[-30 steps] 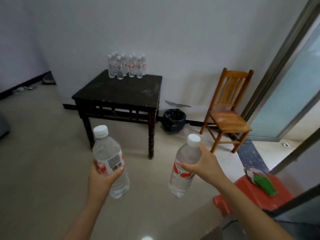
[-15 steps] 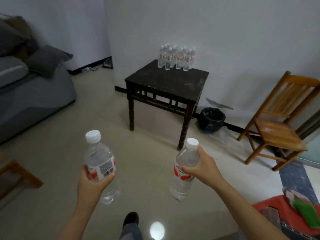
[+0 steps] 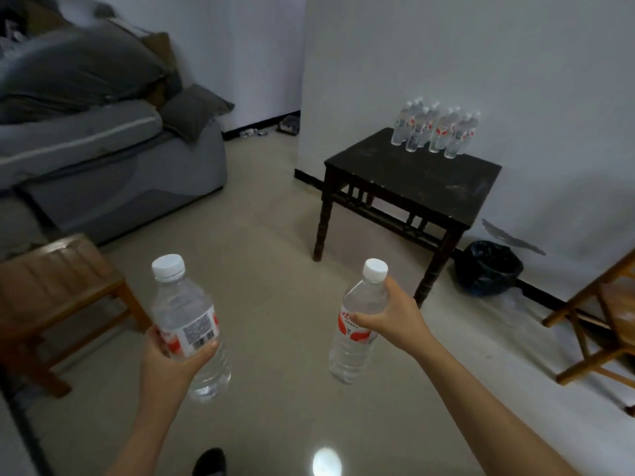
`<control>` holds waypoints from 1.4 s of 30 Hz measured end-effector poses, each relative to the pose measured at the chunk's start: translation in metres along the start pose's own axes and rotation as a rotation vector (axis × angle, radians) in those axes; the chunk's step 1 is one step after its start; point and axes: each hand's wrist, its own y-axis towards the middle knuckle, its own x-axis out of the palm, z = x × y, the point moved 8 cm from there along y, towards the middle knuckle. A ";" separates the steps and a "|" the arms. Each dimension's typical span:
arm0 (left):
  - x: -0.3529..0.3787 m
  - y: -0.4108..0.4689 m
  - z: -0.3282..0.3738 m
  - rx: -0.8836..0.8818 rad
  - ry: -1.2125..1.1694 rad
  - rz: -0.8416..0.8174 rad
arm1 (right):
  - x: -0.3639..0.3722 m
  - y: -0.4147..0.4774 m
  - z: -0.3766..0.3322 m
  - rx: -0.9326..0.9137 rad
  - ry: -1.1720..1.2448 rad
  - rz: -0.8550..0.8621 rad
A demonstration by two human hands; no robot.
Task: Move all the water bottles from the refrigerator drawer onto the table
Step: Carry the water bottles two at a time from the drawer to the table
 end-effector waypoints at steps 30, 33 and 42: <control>-0.032 0.330 0.012 -0.008 0.063 -0.136 | 0.118 0.252 -0.113 0.084 -0.079 0.107; -0.006 0.366 0.019 0.004 0.093 -0.185 | 0.124 0.300 -0.122 0.057 -0.118 0.094; 0.055 0.487 0.054 0.055 0.091 -0.166 | 0.131 0.443 -0.176 -0.089 -0.044 0.131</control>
